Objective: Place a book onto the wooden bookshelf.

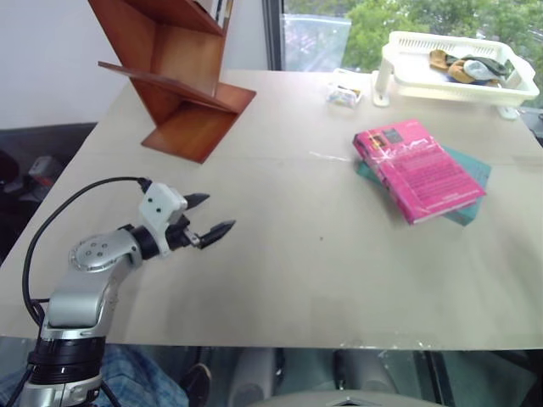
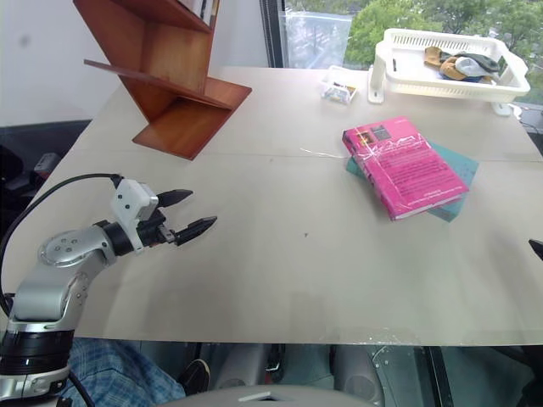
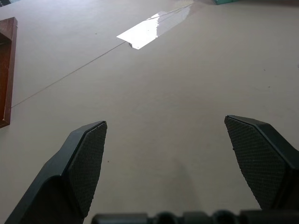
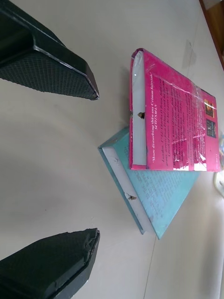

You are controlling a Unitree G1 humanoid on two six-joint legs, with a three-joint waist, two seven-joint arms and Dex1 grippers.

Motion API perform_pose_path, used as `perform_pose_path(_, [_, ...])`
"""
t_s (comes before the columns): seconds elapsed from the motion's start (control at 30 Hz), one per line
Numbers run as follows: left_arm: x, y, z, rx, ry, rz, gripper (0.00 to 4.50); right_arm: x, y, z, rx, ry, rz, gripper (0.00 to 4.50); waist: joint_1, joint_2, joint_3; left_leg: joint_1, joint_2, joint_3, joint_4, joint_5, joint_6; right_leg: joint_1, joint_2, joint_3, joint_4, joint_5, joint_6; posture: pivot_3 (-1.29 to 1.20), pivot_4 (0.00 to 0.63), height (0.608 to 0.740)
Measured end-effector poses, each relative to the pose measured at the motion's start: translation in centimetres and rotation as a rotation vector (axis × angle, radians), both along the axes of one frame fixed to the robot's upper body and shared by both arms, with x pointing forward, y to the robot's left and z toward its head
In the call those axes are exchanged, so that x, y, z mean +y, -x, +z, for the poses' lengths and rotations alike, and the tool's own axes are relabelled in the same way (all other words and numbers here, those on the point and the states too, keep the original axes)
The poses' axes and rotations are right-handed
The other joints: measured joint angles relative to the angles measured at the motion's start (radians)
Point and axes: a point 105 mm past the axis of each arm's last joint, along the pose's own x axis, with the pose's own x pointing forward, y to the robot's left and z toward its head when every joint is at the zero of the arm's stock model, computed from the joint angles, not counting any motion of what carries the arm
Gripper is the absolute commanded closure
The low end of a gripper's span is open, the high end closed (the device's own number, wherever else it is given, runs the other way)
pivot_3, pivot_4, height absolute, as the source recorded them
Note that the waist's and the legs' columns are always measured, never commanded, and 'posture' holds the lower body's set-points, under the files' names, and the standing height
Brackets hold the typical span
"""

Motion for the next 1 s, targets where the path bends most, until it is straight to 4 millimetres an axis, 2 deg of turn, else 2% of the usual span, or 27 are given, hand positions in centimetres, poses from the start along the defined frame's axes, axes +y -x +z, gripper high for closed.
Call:
perform_pose_path(0.27, [0.2,0.1,0.6,0.001,0.023,0.002,0.06,0.3,0.2,-1.1,0.039,-0.001,0.017,0.0,0.001,0.0,0.0,-0.001,-0.001,0.001,-0.002,-0.001,0.002,0.0,0.0,-0.001,-0.002,0.0,0.0,0.0,0.15,0.74])
perform_pose_path(0.53, [0.1,0.0,1.3,-0.014,0.037,-0.009,0.06,0.2,-0.5,-1.1,0.033,-0.008,0.016,0.0,0.001,0.0,0.0,0.0,-0.001,0.001,-0.001,-0.001,0.002,0.0,0.001,-0.001,-0.002,0.0,0.001,0.0,0.15,0.74])
perform_pose_path(0.83, [0.0,-0.1,1.5,-0.027,0.036,-0.012,0.06,1.1,-0.8,-0.8,0.022,-0.006,0.081,0.0,0.001,0.0,0.0,0.0,-0.001,0.001,-0.002,-0.001,0.002,0.0,0.001,-0.001,-0.002,0.0,0.001,0.0,0.15,0.74])
perform_pose_path(1.0, [-0.3,-0.3,1.9,-0.038,0.035,-0.025,0.06,1.9,-1.9,-2.0,0.036,-0.015,0.084,0.0,0.0,0.0,0.0,0.0,-0.001,0.001,-0.001,-0.001,0.002,0.0,0.001,-0.001,-0.001,0.0,0.001,0.0,0.15,0.74])
